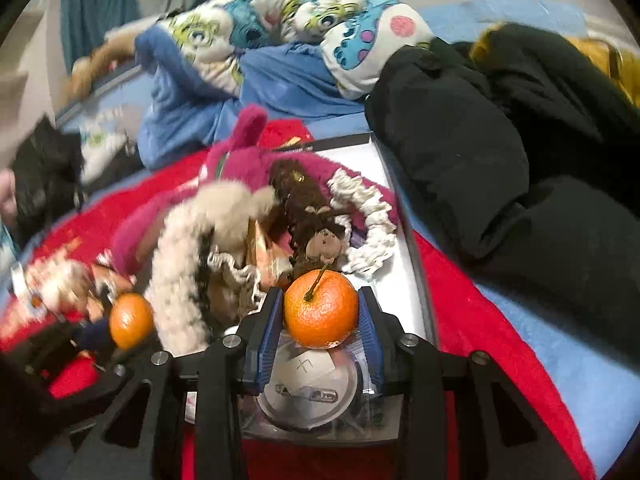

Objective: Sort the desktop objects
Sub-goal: 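Lower the orange into the box and open right gripper while left releases its orange there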

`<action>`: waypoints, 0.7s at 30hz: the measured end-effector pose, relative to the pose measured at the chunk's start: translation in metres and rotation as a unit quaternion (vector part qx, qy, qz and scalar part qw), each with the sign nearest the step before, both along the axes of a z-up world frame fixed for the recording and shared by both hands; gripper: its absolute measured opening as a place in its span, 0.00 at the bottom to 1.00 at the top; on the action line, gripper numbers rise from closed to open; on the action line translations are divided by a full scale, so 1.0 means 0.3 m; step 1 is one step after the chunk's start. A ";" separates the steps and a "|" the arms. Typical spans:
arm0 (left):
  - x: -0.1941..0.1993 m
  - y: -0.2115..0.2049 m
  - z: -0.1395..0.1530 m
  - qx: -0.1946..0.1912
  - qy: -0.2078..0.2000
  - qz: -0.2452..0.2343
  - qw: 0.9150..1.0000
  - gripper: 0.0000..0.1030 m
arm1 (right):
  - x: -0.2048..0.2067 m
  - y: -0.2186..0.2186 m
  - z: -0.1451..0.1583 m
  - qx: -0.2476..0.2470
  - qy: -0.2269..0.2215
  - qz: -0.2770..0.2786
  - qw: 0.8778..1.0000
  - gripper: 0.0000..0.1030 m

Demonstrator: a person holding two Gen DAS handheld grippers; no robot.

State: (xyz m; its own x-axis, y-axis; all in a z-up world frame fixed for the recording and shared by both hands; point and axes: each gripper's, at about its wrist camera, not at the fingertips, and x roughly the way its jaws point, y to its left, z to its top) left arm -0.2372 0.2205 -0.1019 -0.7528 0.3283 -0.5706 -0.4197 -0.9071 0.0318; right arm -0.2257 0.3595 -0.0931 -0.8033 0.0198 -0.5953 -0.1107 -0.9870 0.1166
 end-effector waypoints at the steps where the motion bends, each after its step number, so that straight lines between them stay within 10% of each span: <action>1: -0.001 0.000 0.000 0.000 0.000 0.000 1.000 0.38 | 0.004 0.004 -0.002 -0.003 0.001 0.001 1.000 0.35; 21: -0.001 -0.001 0.002 -0.002 0.002 0.002 1.000 0.39 | -0.001 -0.082 -0.040 0.103 -0.004 -0.018 0.994 0.40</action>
State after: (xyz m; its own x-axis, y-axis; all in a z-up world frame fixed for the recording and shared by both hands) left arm -0.2375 0.2203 -0.1013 -0.7563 0.3234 -0.5687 -0.4161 -0.9086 0.0368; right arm -0.2261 0.3348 -0.1052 -0.7949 0.1717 -0.5819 -0.1474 -0.9850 -0.0892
